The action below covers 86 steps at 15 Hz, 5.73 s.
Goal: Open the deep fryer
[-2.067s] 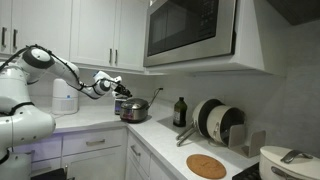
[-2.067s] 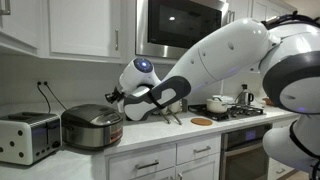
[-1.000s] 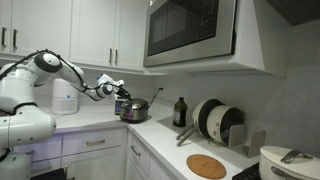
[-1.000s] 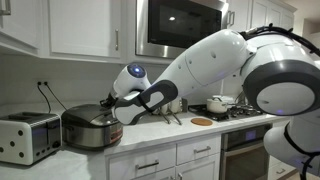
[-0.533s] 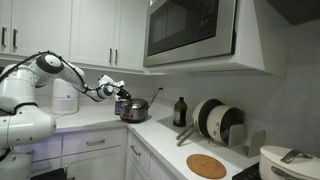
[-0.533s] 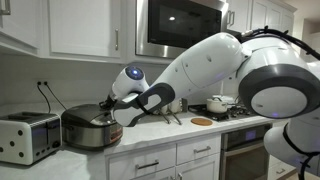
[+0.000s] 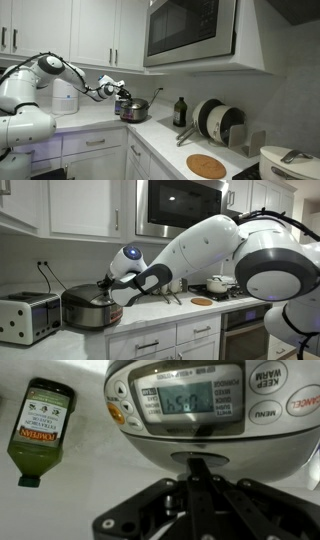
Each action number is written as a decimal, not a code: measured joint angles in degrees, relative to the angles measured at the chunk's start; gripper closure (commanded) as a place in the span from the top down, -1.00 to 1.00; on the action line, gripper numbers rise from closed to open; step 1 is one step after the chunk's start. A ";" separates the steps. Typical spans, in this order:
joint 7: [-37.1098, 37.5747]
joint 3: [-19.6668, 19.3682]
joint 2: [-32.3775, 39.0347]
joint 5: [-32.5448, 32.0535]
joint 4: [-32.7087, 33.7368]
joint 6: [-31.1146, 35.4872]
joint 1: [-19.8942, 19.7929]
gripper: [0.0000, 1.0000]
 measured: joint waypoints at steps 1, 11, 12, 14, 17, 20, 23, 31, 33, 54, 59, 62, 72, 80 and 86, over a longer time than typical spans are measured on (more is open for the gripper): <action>0.00 0.08 -0.07 0.00 0.35 0.00 -0.21 -1.00; -0.42 2.22 -0.63 1.29 1.91 0.01 -2.81 -1.00; -0.97 2.34 -0.64 1.70 2.02 0.01 -2.95 -1.00; -1.45 2.61 -0.64 2.14 2.27 0.01 -3.25 -1.00; -1.99 3.08 -0.64 2.29 2.71 0.01 -3.80 -1.00; -2.00 3.48 -0.64 2.30 3.26 -0.26 -4.34 -1.00; -2.05 3.67 -0.63 2.30 4.00 -1.70 -4.65 -1.00; -2.08 4.06 -0.70 4.34 7.42 -8.91 -5.62 -1.00; -2.08 4.00 -0.72 4.55 8.24 -10.59 -5.71 -1.00; -2.25 -5.53 -0.88 4.54 16.86 -14.52 1.91 -1.00; -2.25 -8.97 -0.83 4.54 17.71 -14.53 4.56 -1.00; -2.25 -11.22 -0.66 4.54 17.74 -14.59 6.03 -1.00; -4.15 -21.85 3.53 2.75 17.25 -36.52 16.26 -1.00; -7.20 -29.50 7.88 -4.33 16.93 -59.40 26.69 -1.00; -9.09 -30.71 12.33 -6.02 17.01 -71.72 30.09 -1.00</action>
